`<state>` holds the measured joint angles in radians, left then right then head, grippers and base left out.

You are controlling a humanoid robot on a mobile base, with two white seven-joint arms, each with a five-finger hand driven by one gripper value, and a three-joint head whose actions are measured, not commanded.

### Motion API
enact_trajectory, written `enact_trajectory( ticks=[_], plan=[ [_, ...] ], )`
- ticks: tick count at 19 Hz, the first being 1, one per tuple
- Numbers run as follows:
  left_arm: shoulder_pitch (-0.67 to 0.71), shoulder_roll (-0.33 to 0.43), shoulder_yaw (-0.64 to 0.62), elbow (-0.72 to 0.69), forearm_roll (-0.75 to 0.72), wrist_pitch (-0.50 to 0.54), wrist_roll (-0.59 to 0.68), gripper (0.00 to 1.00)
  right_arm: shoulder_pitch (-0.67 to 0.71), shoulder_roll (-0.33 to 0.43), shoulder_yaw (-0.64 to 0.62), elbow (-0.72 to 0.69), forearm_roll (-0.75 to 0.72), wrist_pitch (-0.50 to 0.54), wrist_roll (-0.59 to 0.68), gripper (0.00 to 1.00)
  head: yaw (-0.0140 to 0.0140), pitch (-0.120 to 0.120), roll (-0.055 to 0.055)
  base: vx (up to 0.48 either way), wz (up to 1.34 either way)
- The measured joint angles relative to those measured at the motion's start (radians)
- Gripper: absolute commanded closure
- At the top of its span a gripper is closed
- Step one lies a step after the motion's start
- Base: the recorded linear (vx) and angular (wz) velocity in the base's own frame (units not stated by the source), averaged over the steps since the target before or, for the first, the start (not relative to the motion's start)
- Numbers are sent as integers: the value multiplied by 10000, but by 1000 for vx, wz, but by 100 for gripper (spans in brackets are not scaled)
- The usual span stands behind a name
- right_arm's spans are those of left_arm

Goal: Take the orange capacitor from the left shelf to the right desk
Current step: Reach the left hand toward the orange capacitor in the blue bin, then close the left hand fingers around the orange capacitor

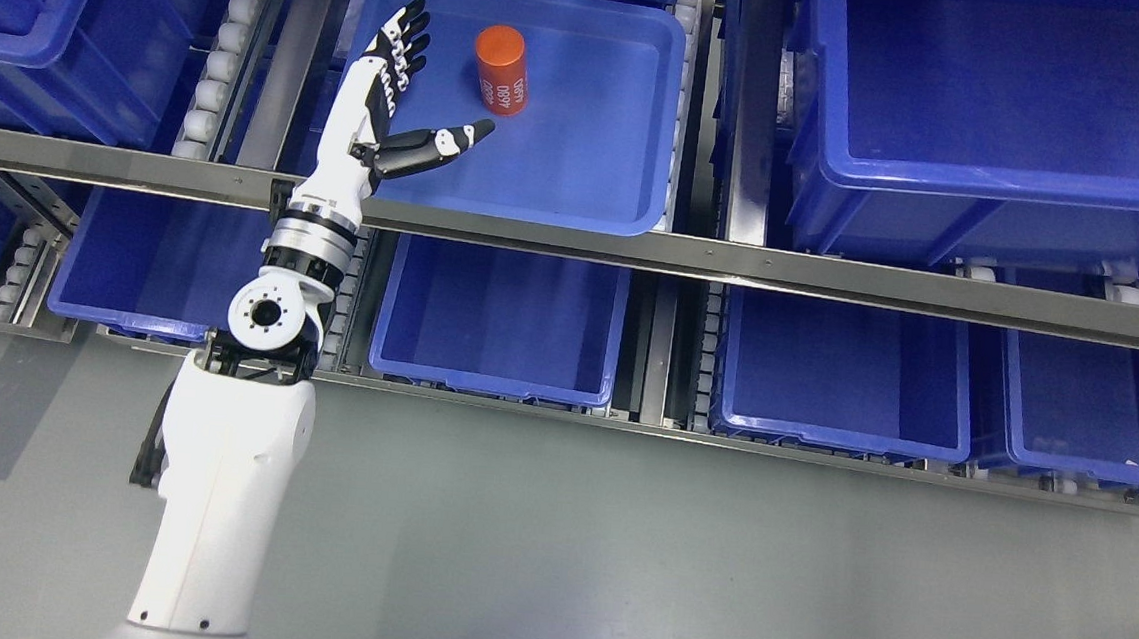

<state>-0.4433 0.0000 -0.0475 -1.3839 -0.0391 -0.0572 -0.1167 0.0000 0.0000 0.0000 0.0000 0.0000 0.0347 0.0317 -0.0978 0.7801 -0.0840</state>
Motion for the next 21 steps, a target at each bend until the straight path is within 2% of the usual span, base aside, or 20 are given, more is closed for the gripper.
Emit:
enact_trajectory(
  ticks=[10, 13, 18, 21],
  plan=[
    [-1738, 0, -462, 2631, -304, 20, -726, 7, 0, 0, 0, 0, 0, 7, 0, 0, 0, 0, 0, 11, 0],
    [-2064, 0, -581, 3233, -328, 9, -779, 19, 0, 0, 0, 0, 0, 12, 0, 0, 0, 0, 0, 10, 0],
    [-2320, 0, -662, 3904, -330, -300, -812, 47, 0, 0, 0, 0, 0, 17, 0, 0, 0, 0, 0, 0, 0],
    [-2394, 0, -660, 4186, -314, -620, -816, 57, 0, 0, 0, 0, 0, 18, 0, 0, 0, 0, 0, 0, 0]
  ],
)
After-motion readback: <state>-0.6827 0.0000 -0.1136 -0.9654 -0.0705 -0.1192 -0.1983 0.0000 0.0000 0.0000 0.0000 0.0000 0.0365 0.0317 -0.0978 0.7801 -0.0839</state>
